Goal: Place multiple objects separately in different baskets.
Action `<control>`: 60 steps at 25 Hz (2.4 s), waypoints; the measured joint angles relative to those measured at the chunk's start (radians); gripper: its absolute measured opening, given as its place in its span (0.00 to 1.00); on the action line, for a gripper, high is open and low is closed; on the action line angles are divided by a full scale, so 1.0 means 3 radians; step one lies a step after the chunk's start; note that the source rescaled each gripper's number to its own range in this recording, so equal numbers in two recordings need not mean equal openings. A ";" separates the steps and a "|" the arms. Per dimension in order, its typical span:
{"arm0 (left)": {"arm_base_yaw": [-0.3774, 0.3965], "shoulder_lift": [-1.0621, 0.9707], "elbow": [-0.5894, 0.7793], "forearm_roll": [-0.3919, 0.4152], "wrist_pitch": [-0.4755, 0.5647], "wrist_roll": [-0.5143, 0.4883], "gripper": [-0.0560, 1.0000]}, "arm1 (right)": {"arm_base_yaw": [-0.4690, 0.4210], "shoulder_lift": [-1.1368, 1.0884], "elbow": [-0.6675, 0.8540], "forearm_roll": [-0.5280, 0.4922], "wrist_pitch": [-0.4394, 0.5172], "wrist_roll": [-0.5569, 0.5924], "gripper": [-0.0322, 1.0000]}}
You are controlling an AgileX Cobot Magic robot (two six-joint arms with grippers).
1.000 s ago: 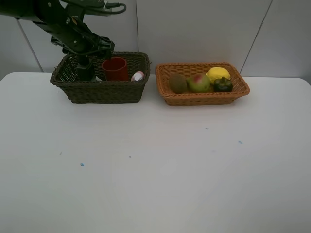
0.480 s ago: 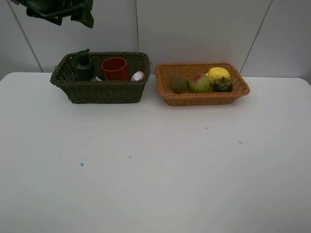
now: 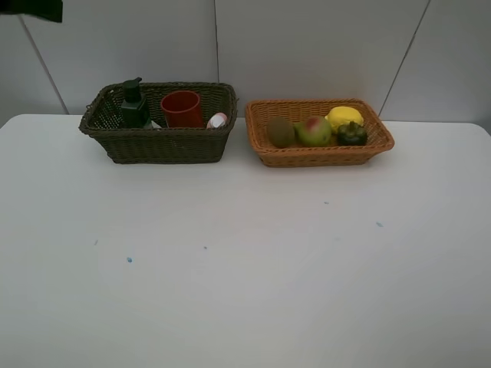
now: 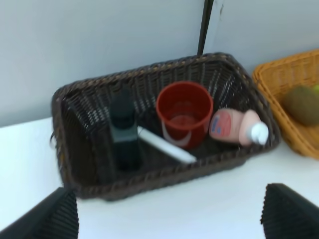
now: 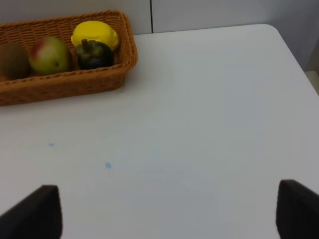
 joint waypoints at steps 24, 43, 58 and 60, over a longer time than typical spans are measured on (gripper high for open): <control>0.0233 -0.3427 0.1270 0.0230 0.1421 -0.0024 0.95 | 0.0000 0.0000 0.0000 0.0000 0.0000 0.0000 0.93; 0.0654 -0.3519 0.1683 0.0058 0.1470 -0.0024 0.95 | 0.0000 0.0000 0.0000 0.0000 0.0000 0.0000 0.93; 0.0654 -0.3519 0.1683 0.0058 0.1469 -0.0024 0.95 | 0.0000 0.0000 0.0000 0.0000 0.0000 0.0000 0.93; 0.0654 -0.3519 0.1683 0.0058 0.1469 -0.0024 0.95 | 0.0000 0.0000 0.0000 0.0000 0.0000 0.0000 0.93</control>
